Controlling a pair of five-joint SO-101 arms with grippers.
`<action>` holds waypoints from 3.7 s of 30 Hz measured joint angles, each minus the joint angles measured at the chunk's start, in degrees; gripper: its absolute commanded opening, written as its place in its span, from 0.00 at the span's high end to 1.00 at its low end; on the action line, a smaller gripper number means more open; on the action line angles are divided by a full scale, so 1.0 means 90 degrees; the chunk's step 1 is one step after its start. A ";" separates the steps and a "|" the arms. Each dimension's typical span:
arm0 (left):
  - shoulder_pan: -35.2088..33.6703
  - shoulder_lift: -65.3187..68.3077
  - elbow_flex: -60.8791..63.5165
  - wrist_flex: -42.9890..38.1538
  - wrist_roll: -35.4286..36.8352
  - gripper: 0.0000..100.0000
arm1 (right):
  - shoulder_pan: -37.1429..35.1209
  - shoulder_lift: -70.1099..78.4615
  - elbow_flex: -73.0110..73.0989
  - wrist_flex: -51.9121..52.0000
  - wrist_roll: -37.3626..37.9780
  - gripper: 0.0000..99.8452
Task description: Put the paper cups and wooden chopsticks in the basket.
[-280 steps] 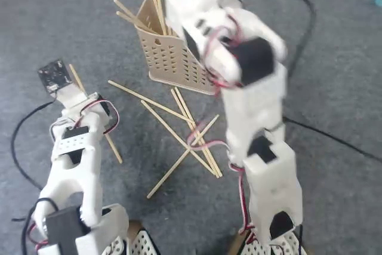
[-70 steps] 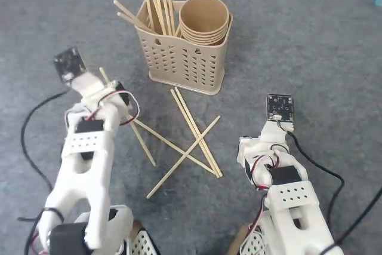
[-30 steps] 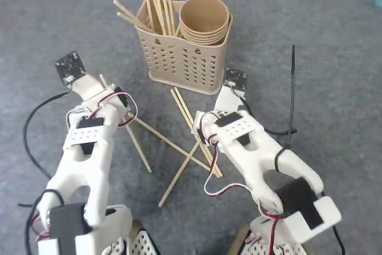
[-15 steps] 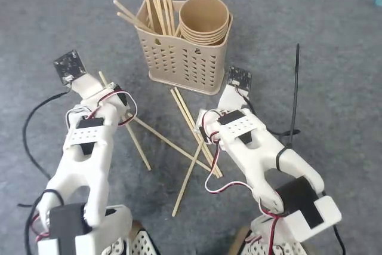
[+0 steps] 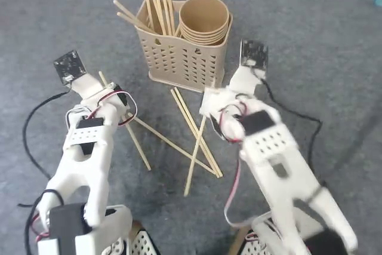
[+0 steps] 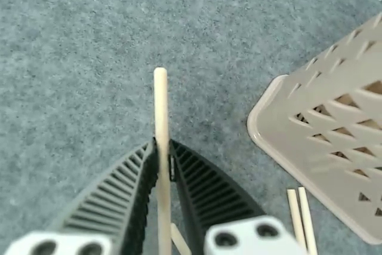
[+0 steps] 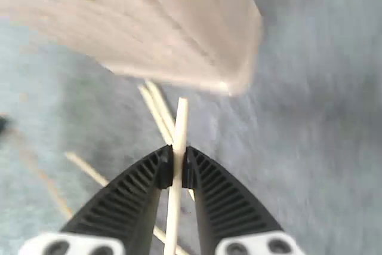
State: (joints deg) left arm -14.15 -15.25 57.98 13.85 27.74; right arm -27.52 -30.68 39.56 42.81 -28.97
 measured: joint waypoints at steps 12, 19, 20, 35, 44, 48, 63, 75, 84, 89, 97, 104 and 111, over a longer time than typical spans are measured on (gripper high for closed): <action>0.0000 0.0000 0.0000 0.0000 0.0000 0.99 | -0.0020 -0.2432 -0.0088 -0.3556 0.2217 0.99; 0.0000 0.0000 0.0000 0.0000 0.0000 0.99 | -0.0039 -0.2002 -0.0400 -0.6437 0.3272 0.99; 0.0000 0.0000 0.0000 0.0000 0.0000 0.99 | -0.0098 -0.1758 -0.0527 -0.6730 0.3497 0.99; 0.0000 0.0000 0.0000 -0.0049 0.0000 0.99 | -0.0352 0.3370 -0.3321 -0.8723 0.4523 0.99; -0.0049 0.0459 -0.0059 -0.0518 0.0000 0.99 | -0.0342 0.3643 -0.2374 -0.8752 0.4523 0.87; -0.0088 0.0469 -0.0117 -0.0518 0.0000 0.99 | -0.0332 0.3634 -0.2217 -0.8752 0.4484 0.87; -0.0127 0.0469 -0.0117 -0.0527 0.0000 0.99 | -0.0342 -0.1241 -0.2510 -0.1348 0.1485 0.87; -0.0127 0.0469 -0.0117 -0.0527 0.0000 0.99 | 0.0479 -0.4689 0.0703 0.1182 0.1084 0.88; -0.0127 0.0469 -0.0117 -0.0527 0.0000 0.99 | 0.0518 -0.6037 0.4474 0.0244 0.1553 0.99; -0.0127 0.0469 -0.0117 -0.0527 0.0000 0.99 | 0.0557 -0.6740 0.6193 -0.0850 0.1055 0.99; -0.0186 0.0000 -0.0342 -0.0742 0.0000 0.99 | 0.1045 -0.7316 0.6261 -0.0518 0.0908 0.99; -0.0029 -0.2110 -0.0635 -0.1211 0.0000 0.99 | 0.1104 -0.7326 0.6261 -0.0518 0.0908 0.99; 0.0908 -0.2813 -0.1524 -0.2755 0.0000 0.99 | 0.1074 -0.7326 0.6261 -0.0518 0.0908 0.99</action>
State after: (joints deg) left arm -5.98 -40.57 44.26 -10.95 27.74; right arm -17.85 -96.62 95.91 38.15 -20.79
